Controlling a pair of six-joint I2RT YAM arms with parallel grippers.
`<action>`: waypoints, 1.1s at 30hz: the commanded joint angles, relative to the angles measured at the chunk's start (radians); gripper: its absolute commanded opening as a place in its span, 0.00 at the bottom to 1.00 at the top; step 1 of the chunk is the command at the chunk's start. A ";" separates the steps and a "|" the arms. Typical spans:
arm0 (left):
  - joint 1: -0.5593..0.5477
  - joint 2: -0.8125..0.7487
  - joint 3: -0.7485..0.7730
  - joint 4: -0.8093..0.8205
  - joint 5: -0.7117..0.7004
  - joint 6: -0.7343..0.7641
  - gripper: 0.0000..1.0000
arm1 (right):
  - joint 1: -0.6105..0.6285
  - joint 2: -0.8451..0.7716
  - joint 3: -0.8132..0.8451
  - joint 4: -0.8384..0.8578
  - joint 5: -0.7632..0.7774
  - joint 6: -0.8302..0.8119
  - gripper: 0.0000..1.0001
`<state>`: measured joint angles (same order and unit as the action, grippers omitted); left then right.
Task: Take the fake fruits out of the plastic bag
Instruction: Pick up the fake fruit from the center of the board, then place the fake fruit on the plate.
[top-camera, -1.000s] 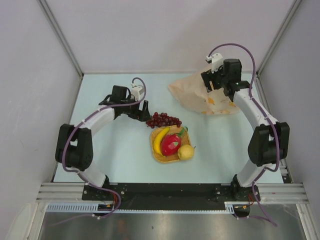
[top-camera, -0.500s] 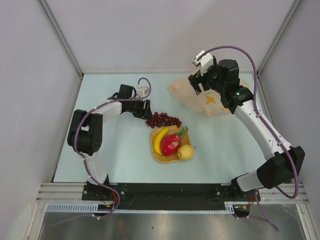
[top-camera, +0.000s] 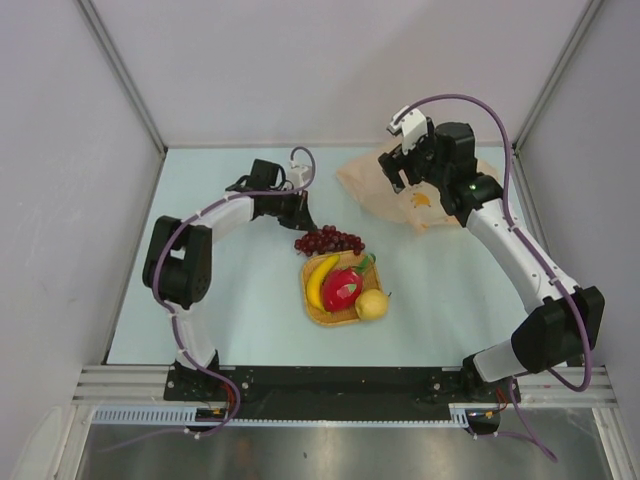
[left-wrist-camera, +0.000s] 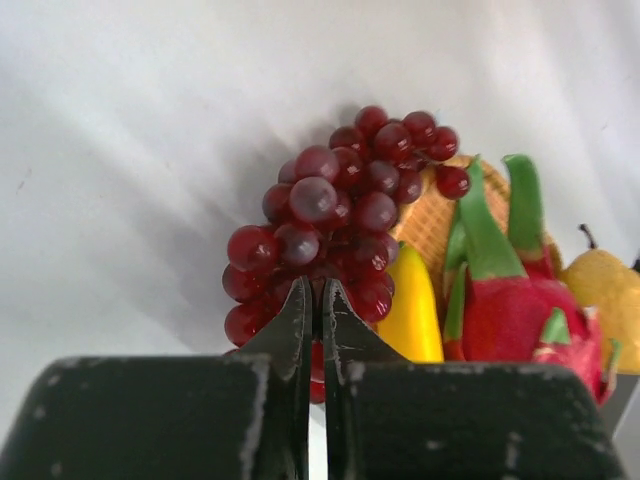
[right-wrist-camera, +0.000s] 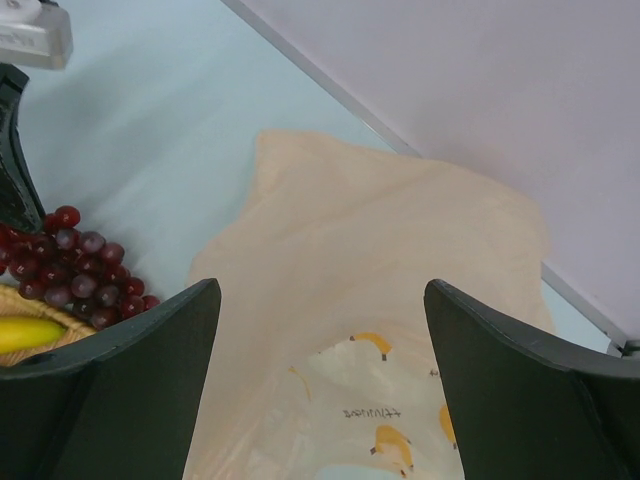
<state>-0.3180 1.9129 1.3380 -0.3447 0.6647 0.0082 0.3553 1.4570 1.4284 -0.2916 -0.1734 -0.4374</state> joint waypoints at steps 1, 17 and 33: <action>0.003 -0.086 0.090 -0.014 0.088 -0.040 0.00 | -0.024 -0.003 -0.011 0.049 0.002 0.026 0.88; -0.055 -0.173 0.124 -0.011 0.226 -0.157 0.00 | -0.067 -0.018 -0.060 0.071 -0.009 0.020 0.88; -0.171 -0.276 0.148 -0.026 0.217 -0.148 0.00 | -0.110 -0.047 -0.132 0.091 -0.028 0.022 0.89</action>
<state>-0.4675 1.7252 1.4574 -0.3737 0.8524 -0.1574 0.2550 1.4536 1.3064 -0.2539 -0.1848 -0.4217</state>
